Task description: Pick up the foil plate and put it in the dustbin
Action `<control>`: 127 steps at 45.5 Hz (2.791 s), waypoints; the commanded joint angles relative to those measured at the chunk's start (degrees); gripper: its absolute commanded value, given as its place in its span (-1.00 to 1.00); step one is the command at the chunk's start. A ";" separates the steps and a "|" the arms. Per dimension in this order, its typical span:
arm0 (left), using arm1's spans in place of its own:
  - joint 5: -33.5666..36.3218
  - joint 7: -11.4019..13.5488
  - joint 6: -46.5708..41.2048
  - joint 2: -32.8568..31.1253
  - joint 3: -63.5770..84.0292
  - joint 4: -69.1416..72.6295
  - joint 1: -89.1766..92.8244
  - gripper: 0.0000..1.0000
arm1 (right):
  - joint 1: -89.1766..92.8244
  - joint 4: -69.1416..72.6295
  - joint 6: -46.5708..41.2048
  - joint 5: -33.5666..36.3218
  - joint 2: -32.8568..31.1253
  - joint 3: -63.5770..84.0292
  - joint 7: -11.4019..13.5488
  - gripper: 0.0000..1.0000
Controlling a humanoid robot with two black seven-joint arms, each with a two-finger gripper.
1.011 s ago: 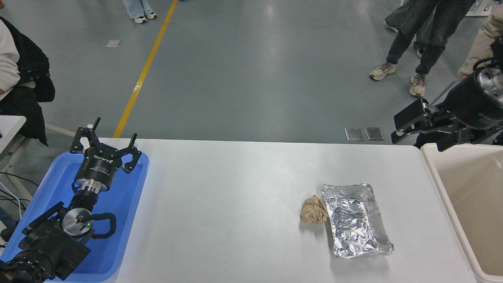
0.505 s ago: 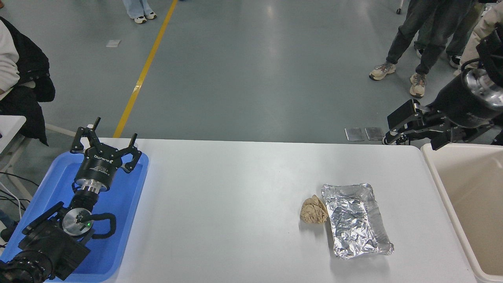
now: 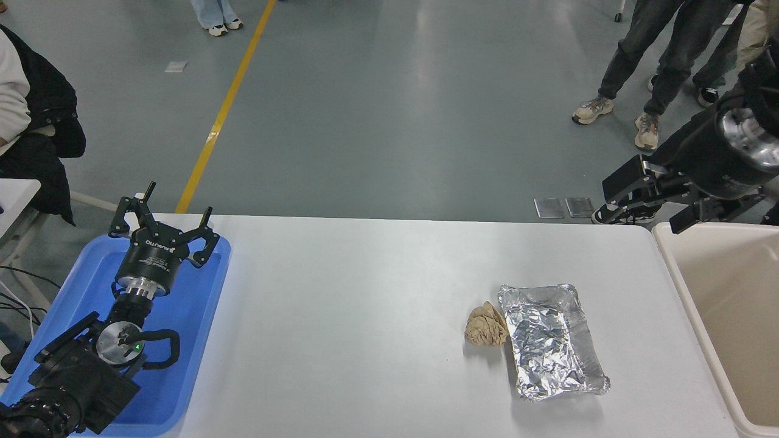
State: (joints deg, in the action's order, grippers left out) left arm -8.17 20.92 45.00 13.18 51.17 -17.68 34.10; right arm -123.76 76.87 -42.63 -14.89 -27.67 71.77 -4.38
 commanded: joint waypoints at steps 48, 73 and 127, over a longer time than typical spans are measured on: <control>-0.01 0.00 0.00 0.00 -0.01 0.01 0.00 1.00 | 42.02 -14.20 35.69 -12.62 9.65 -5.32 -0.63 0.72; -0.01 0.00 0.00 0.00 -0.01 0.01 0.00 1.00 | 49.49 -16.83 40.96 -12.62 10.44 -7.52 -0.72 0.51; -0.01 0.00 0.00 0.00 -0.01 0.01 0.00 1.00 | 47.31 -17.45 44.12 -14.99 10.62 -3.22 -0.81 -1.00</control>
State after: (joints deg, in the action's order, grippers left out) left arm -8.17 20.92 45.00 13.19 51.15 -17.68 34.10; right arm -73.68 59.42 1.41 -29.67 -15.85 65.98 -5.09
